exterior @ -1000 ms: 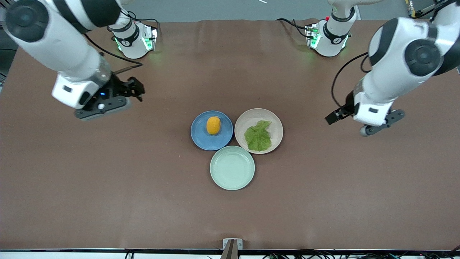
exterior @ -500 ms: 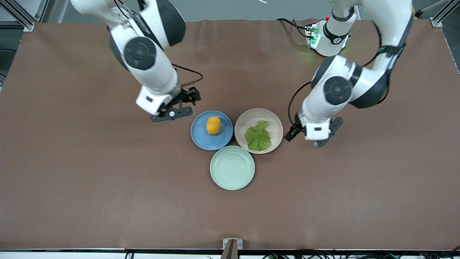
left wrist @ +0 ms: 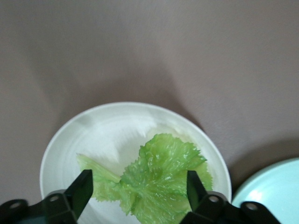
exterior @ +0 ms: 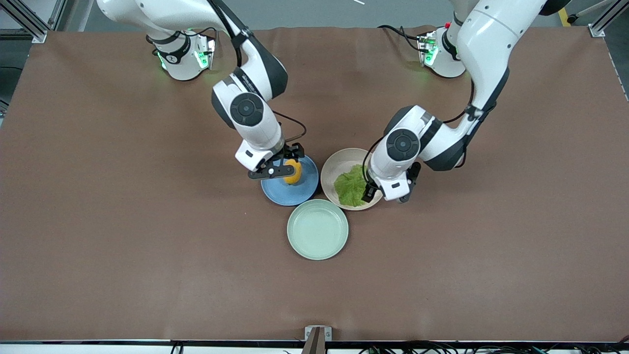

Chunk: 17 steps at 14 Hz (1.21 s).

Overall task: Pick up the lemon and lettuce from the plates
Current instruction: 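Reach the right gripper to the lemon while the left gripper reaches the lettuce, then close the right gripper on the lemon while the left gripper grips the lettuce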

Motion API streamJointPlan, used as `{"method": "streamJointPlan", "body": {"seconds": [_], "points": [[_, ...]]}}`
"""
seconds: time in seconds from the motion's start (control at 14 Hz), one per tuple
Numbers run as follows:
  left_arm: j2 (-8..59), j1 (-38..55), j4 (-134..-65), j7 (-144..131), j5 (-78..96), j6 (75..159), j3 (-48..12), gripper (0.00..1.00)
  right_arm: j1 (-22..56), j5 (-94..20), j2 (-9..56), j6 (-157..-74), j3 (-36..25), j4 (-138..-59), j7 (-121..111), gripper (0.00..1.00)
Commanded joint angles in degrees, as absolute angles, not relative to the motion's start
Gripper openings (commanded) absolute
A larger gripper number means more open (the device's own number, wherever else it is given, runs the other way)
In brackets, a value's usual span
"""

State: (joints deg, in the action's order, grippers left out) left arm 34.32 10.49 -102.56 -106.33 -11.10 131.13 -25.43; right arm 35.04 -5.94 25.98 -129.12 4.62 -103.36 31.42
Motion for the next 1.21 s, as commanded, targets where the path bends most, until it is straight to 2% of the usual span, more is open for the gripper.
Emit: {"method": "streamJointPlan", "body": {"seconds": [0.0, 0.21, 0.43, 0.57, 0.64, 0.79, 0.86, 1.0, 1.07, 1.14], "points": [[37.25, 12.56, -100.81, -110.64, -12.48, 132.88, -25.31, 0.81, 35.42, -6.85, 28.82, -132.88, 4.13, -103.62, 32.43, 1.00], [38.84, 13.27, -100.90, -112.67, -14.14, 133.42, -24.96, 0.76, 36.04, -6.86, 31.28, -135.17, 4.13, -103.54, 32.52, 1.00], [39.72, 13.62, -100.90, -113.91, -15.29, 133.42, -24.96, 0.64, 36.21, -6.86, 33.39, -137.89, 4.13, -103.62, 32.52, 1.00], [39.81, 13.62, -100.81, -113.91, -15.29, 133.42, -24.96, 0.47, 37.17, -7.20, 34.54, -139.13, 4.13, -103.54, 34.18, 1.00], [39.73, 13.62, -100.81, -113.65, -15.38, 133.42, -24.96, 0.34, 37.53, -7.21, 34.63, -139.39, 4.13, -103.62, 34.97, 0.99], [39.11, 13.45, -100.72, -113.47, -15.47, 133.16, -24.96, 0.11, 37.44, -7.21, 34.63, -139.13, 4.04, -103.62, 35.07, 0.69], [38.68, 13.45, -100.64, -113.47, -15.90, 132.89, -24.96, 0.03, 37.44, -7.21, 34.63, -138.96, 4.04, -103.54, 34.98, 0.55], [36.66, 13.01, -100.63, -113.29, -17.14, 132.19, -24.96, 0.00, 37.27, -7.21, 34.63, -138.69, 4.04, -103.54, 34.98, 0.31], [35.52, 12.83, -100.63, -113.12, -17.23, 131.32, -24.96, 0.00, 37.18, -7.21, 34.45, -138.00, 4.04, -103.54, 34.98, 0.24], [33.85, 12.48, -100.46, -112.42, -17.66, 130.44, -24.96, 0.00, 36.92, -7.21, 33.76, -136.68, 3.96, -103.45, 34.98, 0.23]]}}
